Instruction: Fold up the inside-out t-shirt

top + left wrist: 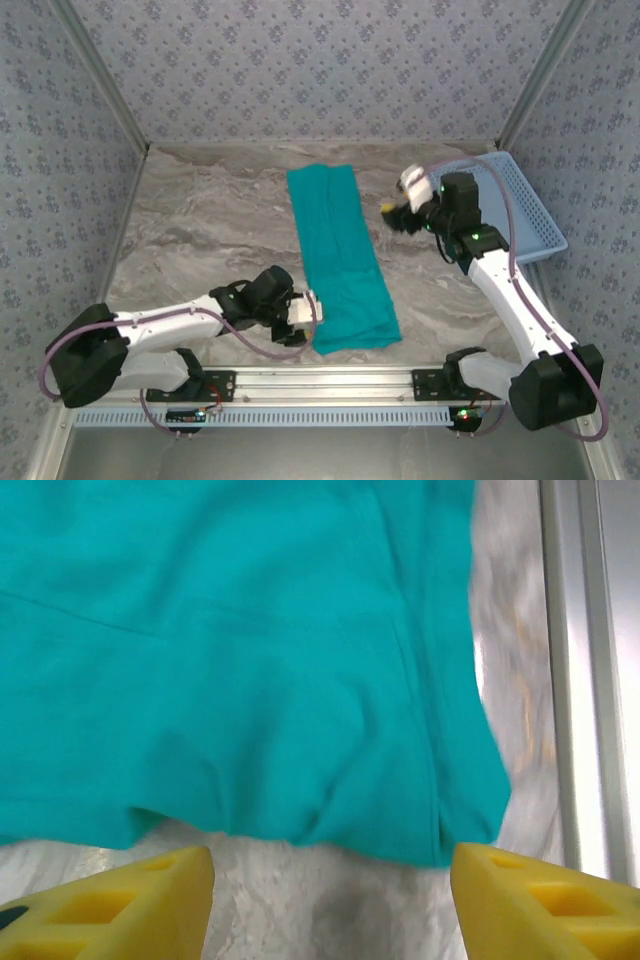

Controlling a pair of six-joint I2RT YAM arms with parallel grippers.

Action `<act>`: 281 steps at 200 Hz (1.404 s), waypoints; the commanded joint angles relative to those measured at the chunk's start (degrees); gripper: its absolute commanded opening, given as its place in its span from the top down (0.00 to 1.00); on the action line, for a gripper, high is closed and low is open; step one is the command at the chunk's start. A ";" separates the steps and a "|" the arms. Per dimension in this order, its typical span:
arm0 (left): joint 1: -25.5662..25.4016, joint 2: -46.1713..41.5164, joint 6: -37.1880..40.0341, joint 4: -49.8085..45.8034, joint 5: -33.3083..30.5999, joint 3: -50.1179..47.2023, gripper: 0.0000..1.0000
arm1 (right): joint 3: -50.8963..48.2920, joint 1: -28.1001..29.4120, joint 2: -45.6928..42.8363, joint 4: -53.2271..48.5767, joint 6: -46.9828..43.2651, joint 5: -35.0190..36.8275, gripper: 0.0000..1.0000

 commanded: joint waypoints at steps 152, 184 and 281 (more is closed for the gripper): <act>-3.71 13.45 31.13 2.74 4.65 4.43 0.38 | -22.24 21.90 -1.32 -22.52 -50.61 9.58 0.19; -3.71 15.45 30.55 1.83 2.95 4.13 0.40 | -25.41 24.94 -0.70 -18.99 -51.43 15.06 0.21; -6.89 14.05 26.07 -7.07 6.73 7.08 0.98 | -27.41 33.64 -2.85 -21.50 -50.97 20.30 0.92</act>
